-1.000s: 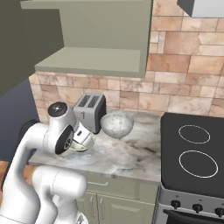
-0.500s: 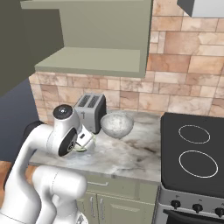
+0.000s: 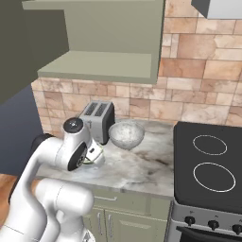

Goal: Pick up the bowls on the counter and stack them on top of one another in the open cabinet. Place the smaller bowl on top of the larger bowl.

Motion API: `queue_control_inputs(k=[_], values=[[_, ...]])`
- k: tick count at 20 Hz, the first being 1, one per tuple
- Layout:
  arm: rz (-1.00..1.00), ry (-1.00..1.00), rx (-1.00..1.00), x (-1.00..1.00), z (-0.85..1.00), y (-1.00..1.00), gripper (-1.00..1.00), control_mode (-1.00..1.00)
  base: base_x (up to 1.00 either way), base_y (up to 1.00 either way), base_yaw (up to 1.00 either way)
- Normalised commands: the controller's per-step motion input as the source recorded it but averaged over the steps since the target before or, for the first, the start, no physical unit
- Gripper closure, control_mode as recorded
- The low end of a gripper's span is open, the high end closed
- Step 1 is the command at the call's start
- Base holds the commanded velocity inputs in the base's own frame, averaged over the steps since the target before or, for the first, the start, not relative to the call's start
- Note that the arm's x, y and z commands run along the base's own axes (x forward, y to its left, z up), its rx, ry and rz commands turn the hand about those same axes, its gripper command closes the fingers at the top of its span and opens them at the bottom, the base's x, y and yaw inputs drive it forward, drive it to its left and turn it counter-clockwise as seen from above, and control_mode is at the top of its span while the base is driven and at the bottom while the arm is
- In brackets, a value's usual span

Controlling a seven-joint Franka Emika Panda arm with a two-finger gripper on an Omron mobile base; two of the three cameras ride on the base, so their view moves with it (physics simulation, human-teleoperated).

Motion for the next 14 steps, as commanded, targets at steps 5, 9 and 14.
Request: queue_control_inputs(k=[5, 9, 14], values=[[0.0, 0.0, 0.02, 0.32, -0.25, 0.0, -1.0, -1.0, 0.0, 0.0, 0.0], [0.0, 0.0, 0.03, 0.25, -0.24, 0.0, -1.0, -1.0, 0.0, 0.0, 0.0], [0.0, 0.0, 0.02, 0.24, -0.24, 0.0, -1.0, -1.0, 0.0, 0.0, 0.0]])
